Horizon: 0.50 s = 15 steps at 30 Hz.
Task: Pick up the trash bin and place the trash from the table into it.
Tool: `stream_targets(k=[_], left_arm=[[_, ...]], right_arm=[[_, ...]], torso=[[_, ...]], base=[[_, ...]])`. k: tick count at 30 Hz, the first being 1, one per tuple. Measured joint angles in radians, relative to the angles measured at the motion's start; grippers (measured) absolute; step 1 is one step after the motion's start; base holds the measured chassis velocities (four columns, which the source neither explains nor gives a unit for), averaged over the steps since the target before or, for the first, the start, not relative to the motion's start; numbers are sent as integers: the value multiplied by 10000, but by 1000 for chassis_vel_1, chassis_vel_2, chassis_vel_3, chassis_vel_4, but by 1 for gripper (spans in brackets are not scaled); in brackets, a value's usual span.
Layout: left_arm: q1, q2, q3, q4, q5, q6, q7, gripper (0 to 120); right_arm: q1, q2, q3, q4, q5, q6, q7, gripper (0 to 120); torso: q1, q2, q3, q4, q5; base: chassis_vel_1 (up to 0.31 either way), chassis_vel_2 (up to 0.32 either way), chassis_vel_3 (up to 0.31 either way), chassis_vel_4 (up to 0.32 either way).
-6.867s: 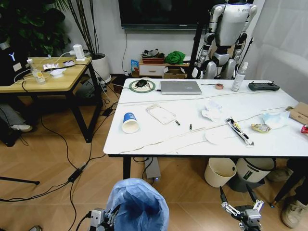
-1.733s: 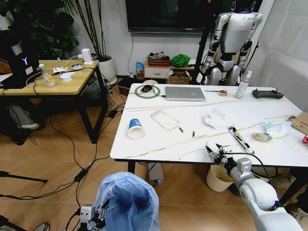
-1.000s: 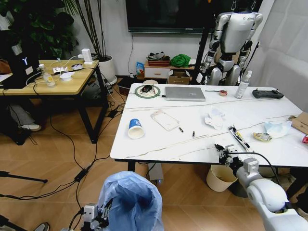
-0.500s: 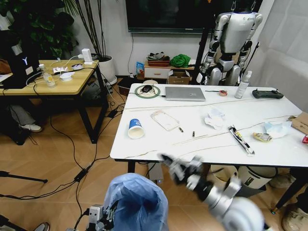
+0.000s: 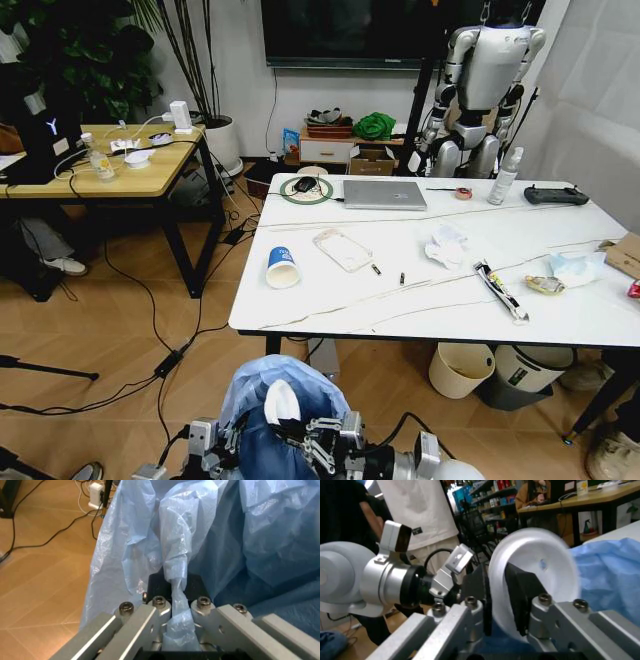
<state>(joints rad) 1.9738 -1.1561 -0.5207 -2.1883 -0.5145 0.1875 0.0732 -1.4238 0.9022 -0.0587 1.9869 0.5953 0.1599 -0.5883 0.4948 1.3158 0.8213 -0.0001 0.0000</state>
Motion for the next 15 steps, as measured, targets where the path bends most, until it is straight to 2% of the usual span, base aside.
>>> stream_targets(k=[3,7,9,12,14,15], left_arm=[[-53,4,32,-22,-21,24,-35,0],[-93,-45,103,-69,-67,86,-156,0],[-66,-55,107,-85,-77,94,-175,0],[97,-119,74,-104,-34,103,-220,0],[165,-184,-12,-111,6,104,-234,0],[165,-184,-12,-111,6,104,-234,0]], right_arm=[[-97,-73,199,117,-9,12,0,25],[-129,-153,638,618,302,-8,284,43],[-87,-127,723,700,443,-34,426,45],[577,295,1296,947,1345,-439,1741,59],[1167,633,1613,806,1761,-1076,2788,68],[1167,633,1613,806,1761,-1076,2788,68]], torso=[[0,0,0,-1,1],[0,0,0,-2,-1],[0,0,0,-2,-1],[0,0,0,0,0],[0,0,0,2,2],[0,0,0,2,2]], base=[[0,0,0,0],[0,0,0,0],[0,0,0,0],[0,0,0,0],[0,0,0,0],[0,0,0,0]])
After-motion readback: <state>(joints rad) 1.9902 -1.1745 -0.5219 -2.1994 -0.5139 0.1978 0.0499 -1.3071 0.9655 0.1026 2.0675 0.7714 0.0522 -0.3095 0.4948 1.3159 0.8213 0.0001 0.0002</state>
